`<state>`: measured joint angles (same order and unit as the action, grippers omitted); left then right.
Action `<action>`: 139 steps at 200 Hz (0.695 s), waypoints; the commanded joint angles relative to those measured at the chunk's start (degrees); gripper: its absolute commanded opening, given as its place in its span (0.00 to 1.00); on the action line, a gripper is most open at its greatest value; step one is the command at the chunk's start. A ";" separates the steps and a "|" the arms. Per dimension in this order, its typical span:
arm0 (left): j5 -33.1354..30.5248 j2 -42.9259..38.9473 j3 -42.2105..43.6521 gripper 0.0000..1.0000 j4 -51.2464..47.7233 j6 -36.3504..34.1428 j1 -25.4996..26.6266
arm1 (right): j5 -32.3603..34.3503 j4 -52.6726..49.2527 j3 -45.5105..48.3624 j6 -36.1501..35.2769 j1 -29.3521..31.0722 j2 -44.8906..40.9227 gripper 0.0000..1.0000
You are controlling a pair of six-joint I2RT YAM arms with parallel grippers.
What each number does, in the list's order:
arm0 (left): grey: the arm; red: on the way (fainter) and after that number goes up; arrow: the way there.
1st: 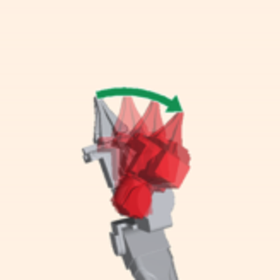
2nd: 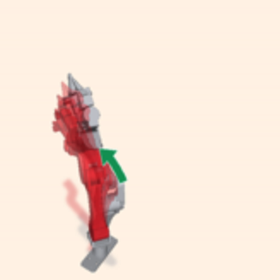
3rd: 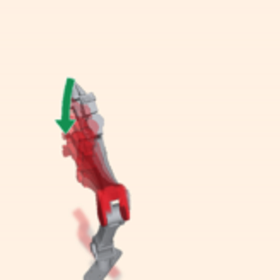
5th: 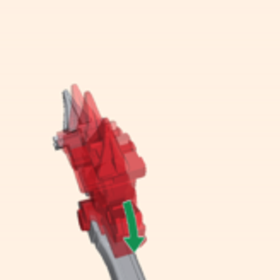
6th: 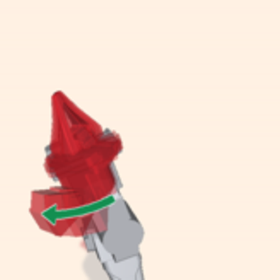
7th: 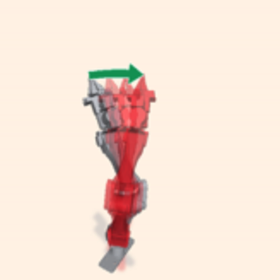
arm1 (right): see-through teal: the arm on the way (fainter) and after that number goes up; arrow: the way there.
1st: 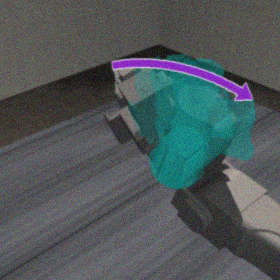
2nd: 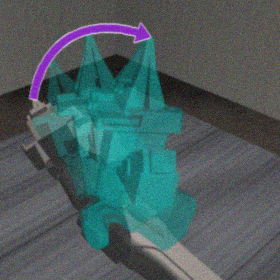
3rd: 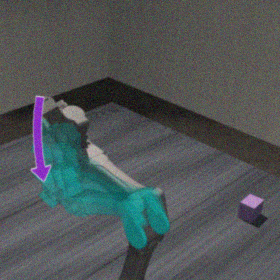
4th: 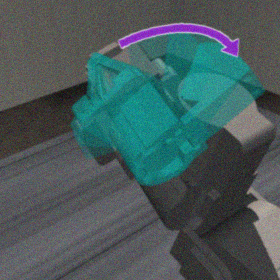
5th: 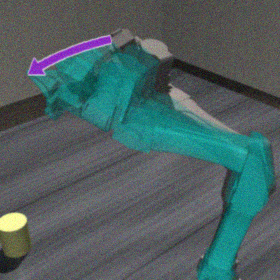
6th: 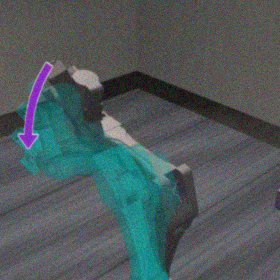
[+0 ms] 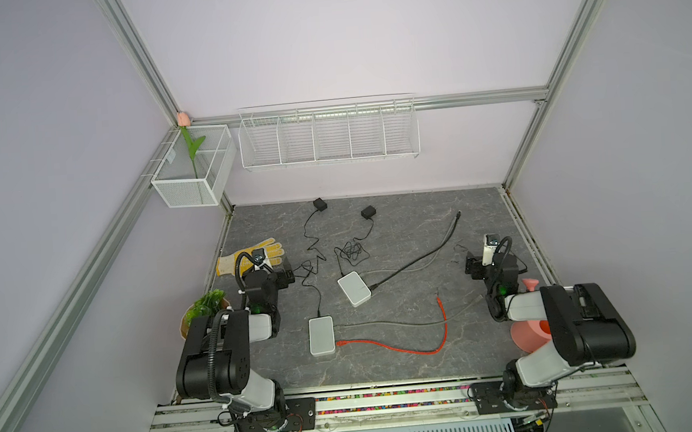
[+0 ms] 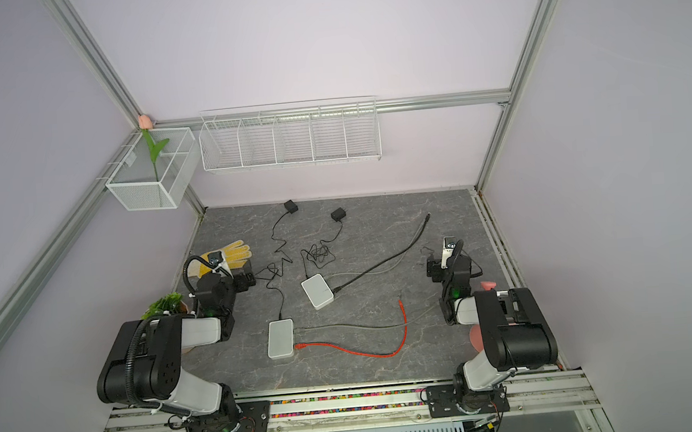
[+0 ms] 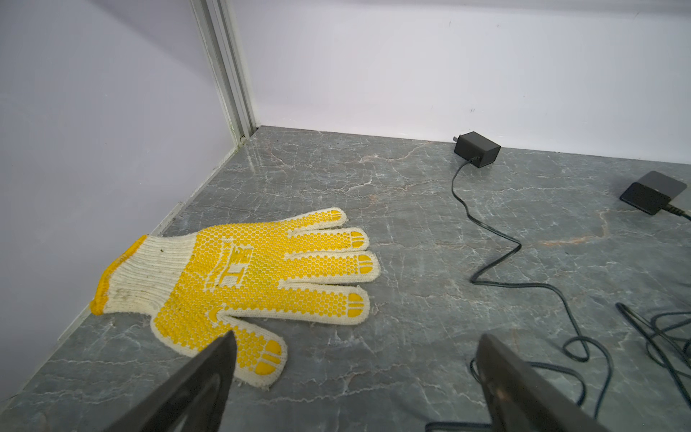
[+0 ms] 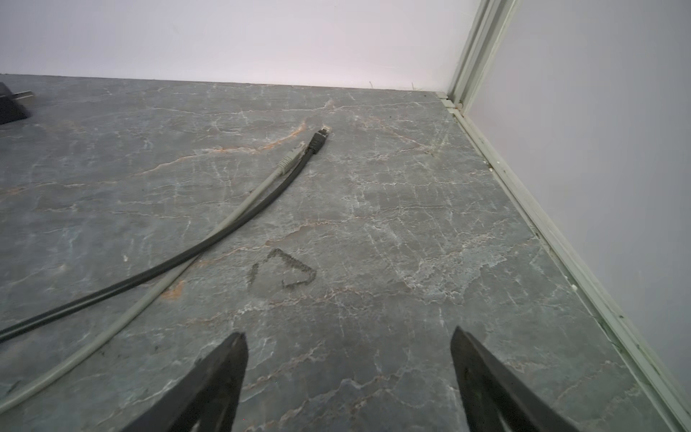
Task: Insert the plug into the switch port
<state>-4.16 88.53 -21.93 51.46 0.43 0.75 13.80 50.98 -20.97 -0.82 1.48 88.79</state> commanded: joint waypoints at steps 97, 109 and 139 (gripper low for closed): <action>0.72 0.16 -0.57 0.99 -0.22 0.42 -0.12 | 4.92 2.55 0.58 0.73 1.05 -0.67 0.89; 0.70 0.15 -0.61 0.99 -0.22 0.39 -0.11 | 4.92 2.56 0.58 0.73 1.02 -0.73 0.89; 0.68 0.15 -0.58 0.99 -0.22 0.39 -0.11 | 4.92 2.54 0.58 0.71 1.02 -0.69 0.89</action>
<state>-4.16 88.53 -21.93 51.46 0.43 0.75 18.20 51.72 -20.99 -0.82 2.15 88.79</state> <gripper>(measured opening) 0.993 0.887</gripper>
